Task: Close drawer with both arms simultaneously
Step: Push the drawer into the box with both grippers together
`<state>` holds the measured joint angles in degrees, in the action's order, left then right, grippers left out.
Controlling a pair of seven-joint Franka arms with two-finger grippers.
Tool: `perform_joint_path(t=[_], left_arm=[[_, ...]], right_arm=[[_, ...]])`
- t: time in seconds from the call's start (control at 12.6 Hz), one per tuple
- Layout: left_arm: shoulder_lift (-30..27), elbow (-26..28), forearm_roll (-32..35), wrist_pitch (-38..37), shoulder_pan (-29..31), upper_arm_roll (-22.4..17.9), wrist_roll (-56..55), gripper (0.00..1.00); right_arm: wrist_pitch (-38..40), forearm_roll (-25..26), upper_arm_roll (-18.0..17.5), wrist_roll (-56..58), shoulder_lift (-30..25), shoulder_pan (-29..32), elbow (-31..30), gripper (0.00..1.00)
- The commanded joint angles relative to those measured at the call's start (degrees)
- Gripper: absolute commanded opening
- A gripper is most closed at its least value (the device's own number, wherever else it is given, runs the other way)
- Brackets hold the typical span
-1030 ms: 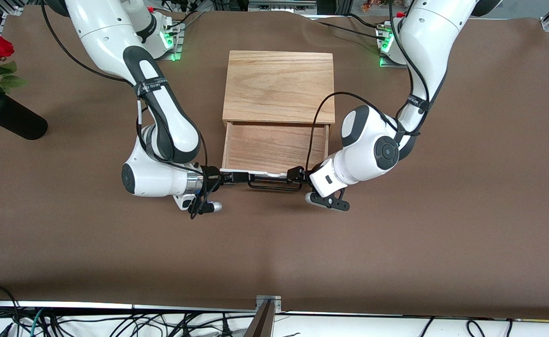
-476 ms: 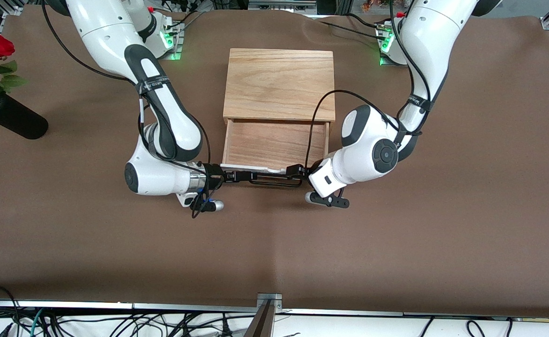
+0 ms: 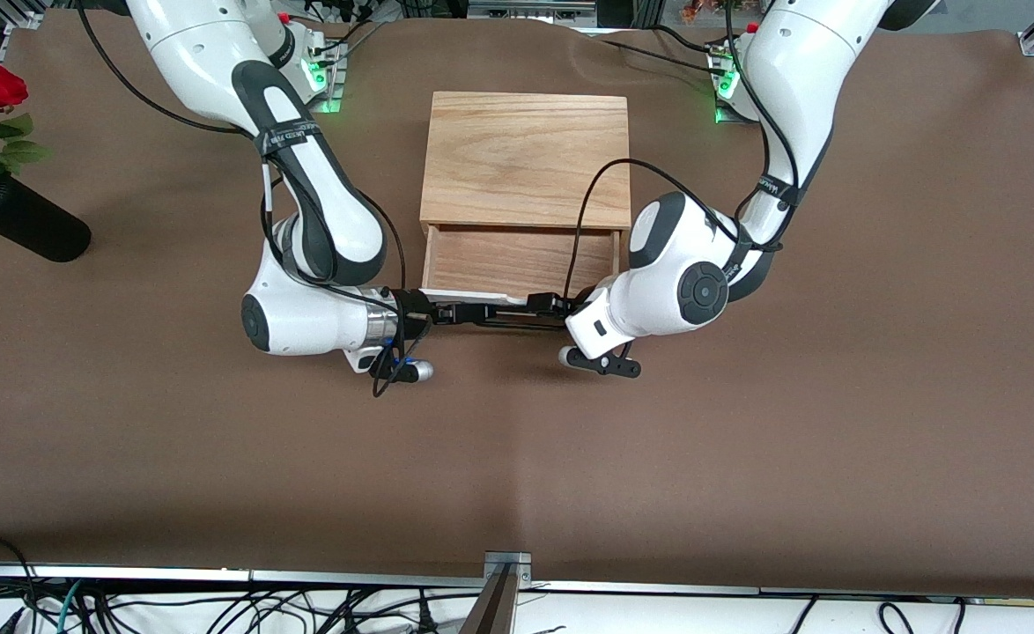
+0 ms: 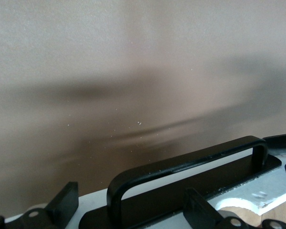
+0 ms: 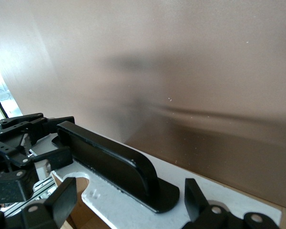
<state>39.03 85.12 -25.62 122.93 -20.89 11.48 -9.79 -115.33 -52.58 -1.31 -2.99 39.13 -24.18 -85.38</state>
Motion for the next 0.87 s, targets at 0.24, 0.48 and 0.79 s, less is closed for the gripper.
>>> perform_joint_path(t=[0.24, 0.48, 0.79], left_arm=[[-0.2, 1.4, -1.3, -3.1, -0.9, 0.0, 0.4, 1.0], [-0.2, 1.6, -1.3, -3.3, -1.3, 0.0, 0.2, 1.0], [-0.8, 1.3, -1.3, -8.5, -1.2, 0.0, -2.5, 1.0]], right_arm=[[-0.6, -0.1, -0.4, 7.3, -2.4, -0.2, -6.6, 1.0], [-0.9, 0.7, -0.4, 12.1, -2.6, -0.3, -8.4, 1.0], [-1.8, 1.3, -0.4, 13.8, -5.4, -1.0, -12.2, 1.0]])
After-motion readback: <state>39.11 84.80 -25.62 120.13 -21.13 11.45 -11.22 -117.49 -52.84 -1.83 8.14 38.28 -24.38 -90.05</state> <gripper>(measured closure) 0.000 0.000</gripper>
